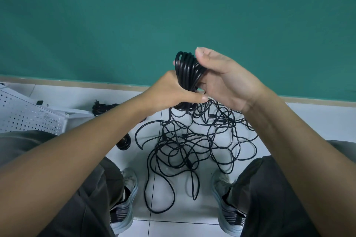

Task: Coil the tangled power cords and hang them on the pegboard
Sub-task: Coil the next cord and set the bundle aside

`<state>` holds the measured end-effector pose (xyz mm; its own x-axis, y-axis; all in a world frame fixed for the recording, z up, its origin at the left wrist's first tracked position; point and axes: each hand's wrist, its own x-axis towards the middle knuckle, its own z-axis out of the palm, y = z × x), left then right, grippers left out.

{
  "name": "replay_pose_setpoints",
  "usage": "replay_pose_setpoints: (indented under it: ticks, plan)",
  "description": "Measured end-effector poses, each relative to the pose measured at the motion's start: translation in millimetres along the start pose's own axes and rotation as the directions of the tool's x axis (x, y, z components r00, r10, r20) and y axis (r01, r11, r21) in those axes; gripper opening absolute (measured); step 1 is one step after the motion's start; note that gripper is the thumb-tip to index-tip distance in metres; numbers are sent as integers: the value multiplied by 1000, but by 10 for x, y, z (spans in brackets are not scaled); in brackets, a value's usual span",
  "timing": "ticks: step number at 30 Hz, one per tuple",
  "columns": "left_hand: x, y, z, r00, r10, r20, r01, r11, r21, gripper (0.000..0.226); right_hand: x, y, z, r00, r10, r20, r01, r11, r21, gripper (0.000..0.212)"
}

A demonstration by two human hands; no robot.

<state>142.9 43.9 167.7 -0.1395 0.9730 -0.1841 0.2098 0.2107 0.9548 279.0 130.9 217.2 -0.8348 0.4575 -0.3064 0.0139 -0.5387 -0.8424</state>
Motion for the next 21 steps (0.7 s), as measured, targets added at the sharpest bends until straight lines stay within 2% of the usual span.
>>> replay_pose_setpoints:
  ticks: [4,6,8,10,13,18,21]
  plan:
    - [6,17,-11,994,-73,78,73,997,-5,39,-11,-28,-24,996,-9,-93,6,999,-36,48]
    - [2,24,43,995,-73,66,70,996,50,33,-10,-21,2,988,1,-157,-13,997,-74,52]
    - [2,27,97,998,-65,22,63,994,92,31,8,-1,23,975,8,-222,-31,995,-100,54]
    - [-5,34,129,997,-73,-2,73,992,107,40,35,20,34,964,10,-266,-39,994,-105,52]
    - [-6,56,117,995,-100,11,99,992,75,45,71,-1,53,947,1,-322,-27,997,-78,47]
    - [-21,122,78,995,-99,-9,98,995,-21,35,83,-74,53,945,-29,-325,9,998,-61,37]
    - [-16,106,85,998,-56,-29,54,997,-54,51,65,-63,38,963,-47,-264,29,997,-71,30]
